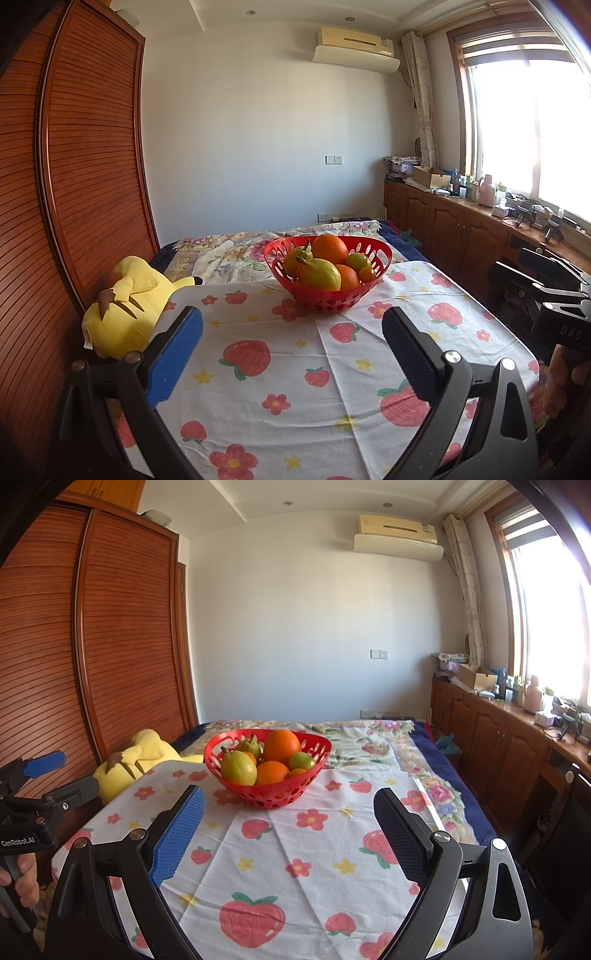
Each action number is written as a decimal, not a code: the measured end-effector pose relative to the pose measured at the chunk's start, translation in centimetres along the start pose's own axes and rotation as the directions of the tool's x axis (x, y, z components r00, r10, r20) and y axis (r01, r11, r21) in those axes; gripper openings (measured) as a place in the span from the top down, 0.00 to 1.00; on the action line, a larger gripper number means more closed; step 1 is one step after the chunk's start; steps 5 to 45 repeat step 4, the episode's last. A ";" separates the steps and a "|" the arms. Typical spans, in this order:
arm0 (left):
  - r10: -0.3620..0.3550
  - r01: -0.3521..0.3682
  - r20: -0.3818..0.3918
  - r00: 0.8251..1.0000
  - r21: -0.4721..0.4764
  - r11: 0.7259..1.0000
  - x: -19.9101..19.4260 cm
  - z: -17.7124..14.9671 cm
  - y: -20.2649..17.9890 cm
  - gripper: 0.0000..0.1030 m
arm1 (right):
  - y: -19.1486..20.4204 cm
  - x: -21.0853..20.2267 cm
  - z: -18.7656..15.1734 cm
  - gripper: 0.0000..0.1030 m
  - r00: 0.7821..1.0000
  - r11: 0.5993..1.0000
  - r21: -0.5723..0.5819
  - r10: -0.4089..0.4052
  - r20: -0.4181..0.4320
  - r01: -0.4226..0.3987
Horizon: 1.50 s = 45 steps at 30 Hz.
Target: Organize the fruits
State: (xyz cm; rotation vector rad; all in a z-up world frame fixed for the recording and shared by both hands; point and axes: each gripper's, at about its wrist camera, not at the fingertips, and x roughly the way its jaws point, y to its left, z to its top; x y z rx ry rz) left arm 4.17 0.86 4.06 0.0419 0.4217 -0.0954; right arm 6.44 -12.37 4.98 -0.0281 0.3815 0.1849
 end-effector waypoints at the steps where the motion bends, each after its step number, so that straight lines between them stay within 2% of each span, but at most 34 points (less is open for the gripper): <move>1: 0.000 0.000 0.000 1.000 0.000 1.000 0.0 0.0 0.0 0.04 | 0.0 0.0 0.0 0.09 1.000 1.000 0.000 0.000 0.000 0.000; 45: 0.000 0.000 0.000 1.000 0.000 1.000 0.0 0.0 0.0 0.04 | 0.0 0.0 0.0 0.09 1.000 1.000 0.000 -0.001 0.001 0.001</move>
